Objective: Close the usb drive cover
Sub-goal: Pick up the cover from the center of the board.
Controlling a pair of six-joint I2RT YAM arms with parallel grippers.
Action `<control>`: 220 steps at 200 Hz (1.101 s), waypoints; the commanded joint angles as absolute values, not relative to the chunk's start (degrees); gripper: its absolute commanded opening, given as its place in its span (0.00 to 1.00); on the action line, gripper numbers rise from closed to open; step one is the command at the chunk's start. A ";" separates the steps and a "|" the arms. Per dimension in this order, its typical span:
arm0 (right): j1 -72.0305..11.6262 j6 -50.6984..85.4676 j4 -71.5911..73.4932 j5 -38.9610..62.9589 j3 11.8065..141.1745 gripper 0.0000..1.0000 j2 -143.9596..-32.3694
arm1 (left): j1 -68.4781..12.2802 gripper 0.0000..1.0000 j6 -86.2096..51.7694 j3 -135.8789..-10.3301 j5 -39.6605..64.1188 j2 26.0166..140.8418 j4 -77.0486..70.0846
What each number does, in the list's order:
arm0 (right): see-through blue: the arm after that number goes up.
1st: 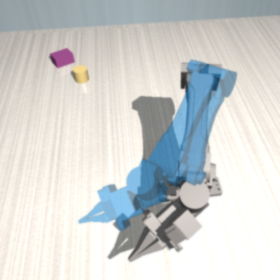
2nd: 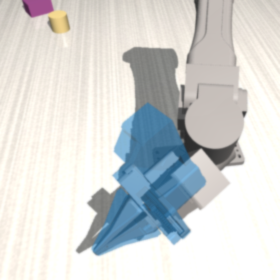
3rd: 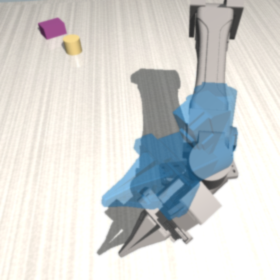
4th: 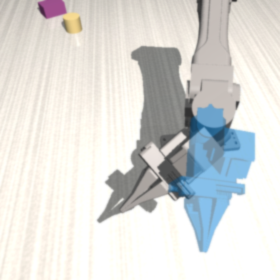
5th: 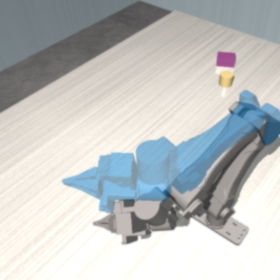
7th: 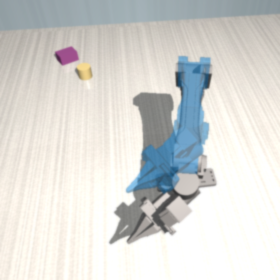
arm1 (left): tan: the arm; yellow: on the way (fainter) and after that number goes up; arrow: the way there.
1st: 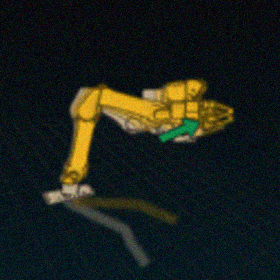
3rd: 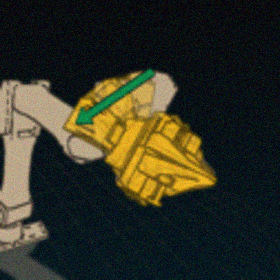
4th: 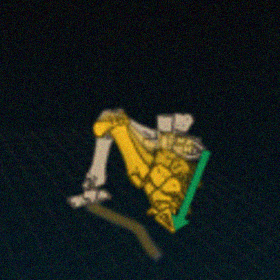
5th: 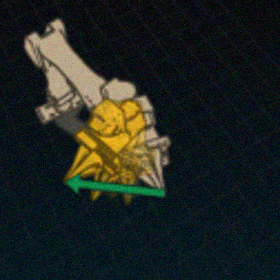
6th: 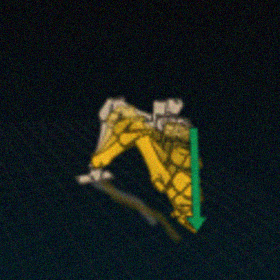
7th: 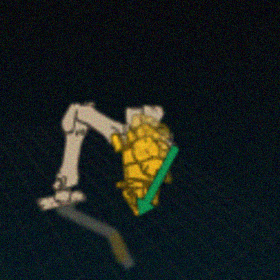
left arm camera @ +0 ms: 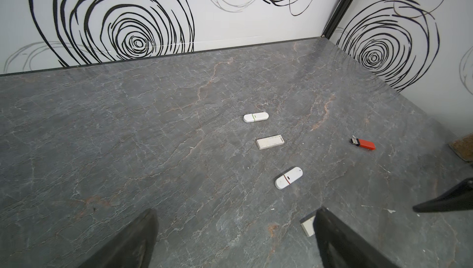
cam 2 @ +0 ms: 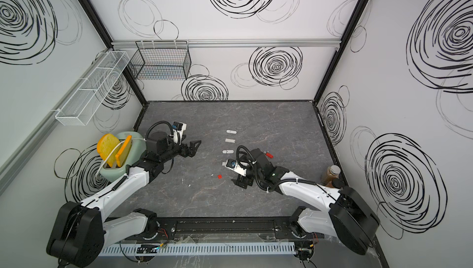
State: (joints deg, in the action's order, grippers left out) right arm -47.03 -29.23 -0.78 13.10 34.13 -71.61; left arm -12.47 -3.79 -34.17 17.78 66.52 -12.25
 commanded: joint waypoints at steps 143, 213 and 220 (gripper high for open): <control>-50.71 -41.88 -17.32 22.03 59.77 0.78 -104.69 | -10.57 0.99 -2.50 -32.94 18.75 64.70 -16.02; -50.98 -41.40 -19.94 21.92 62.44 0.60 -109.47 | -10.64 0.99 -2.68 -32.82 19.08 64.81 -16.24; -50.96 -41.40 -20.58 22.02 62.74 0.58 -109.73 | -10.58 0.99 -2.78 -32.87 18.79 64.79 -16.05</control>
